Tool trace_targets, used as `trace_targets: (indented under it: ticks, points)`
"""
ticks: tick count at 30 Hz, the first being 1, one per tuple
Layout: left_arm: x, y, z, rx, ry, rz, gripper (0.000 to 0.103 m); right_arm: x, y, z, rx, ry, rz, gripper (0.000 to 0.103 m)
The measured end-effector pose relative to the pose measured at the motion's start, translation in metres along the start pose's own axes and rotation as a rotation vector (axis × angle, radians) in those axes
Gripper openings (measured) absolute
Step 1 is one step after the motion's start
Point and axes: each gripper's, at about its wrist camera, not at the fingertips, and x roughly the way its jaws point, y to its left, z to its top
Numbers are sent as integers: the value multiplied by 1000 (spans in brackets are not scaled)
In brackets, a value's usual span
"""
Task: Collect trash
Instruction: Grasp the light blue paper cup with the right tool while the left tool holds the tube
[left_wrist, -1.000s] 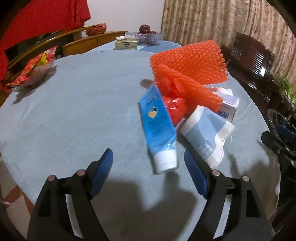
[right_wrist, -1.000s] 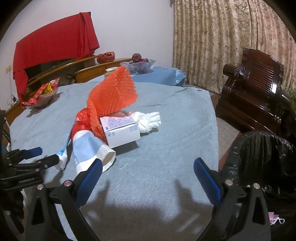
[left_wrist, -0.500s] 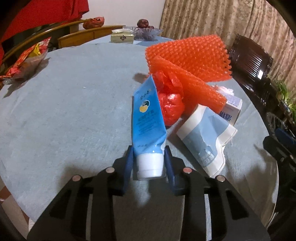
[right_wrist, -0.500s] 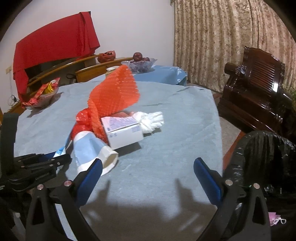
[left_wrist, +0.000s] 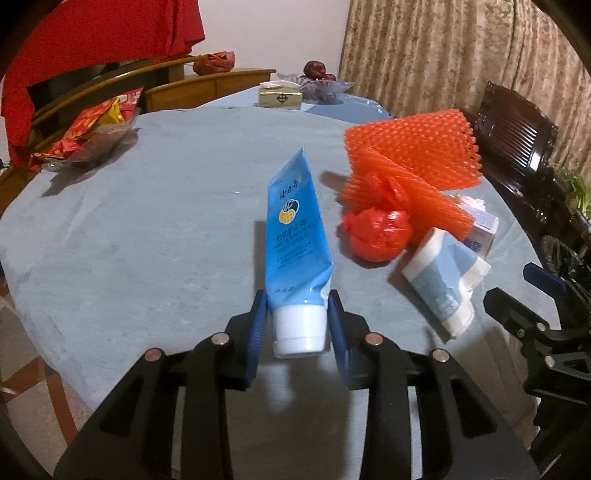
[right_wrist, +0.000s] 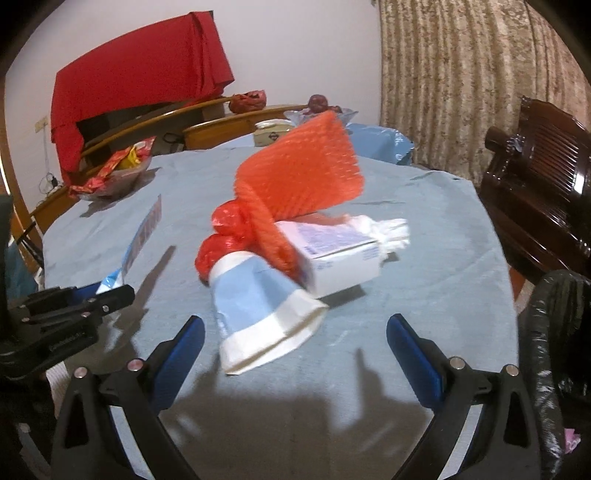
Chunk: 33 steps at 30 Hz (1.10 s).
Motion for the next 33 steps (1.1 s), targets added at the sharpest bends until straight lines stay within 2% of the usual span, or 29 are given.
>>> trace_targets:
  ticks: [13,15,16,18,25,33]
  points:
    - [4,18,2,-11,-8,5,32,37,17,0,-46,110,-31,96]
    - [5,19,3,-13,-7,3,31,39,17,-1,-48,122,-10,90]
    - [5,18,3,-11,-8,2,32,39,18,-1,-50,128,2,79]
    - [5,18,2,-8,-9,3,32,39,17,-2,-50,133,17,76]
    - [2,13,3,8,-13,-6,32,26,15,1,-55,109,57,51]
    - [-8,0,6,32,-28,-26,32,8,13,0,-33,91,77,47]
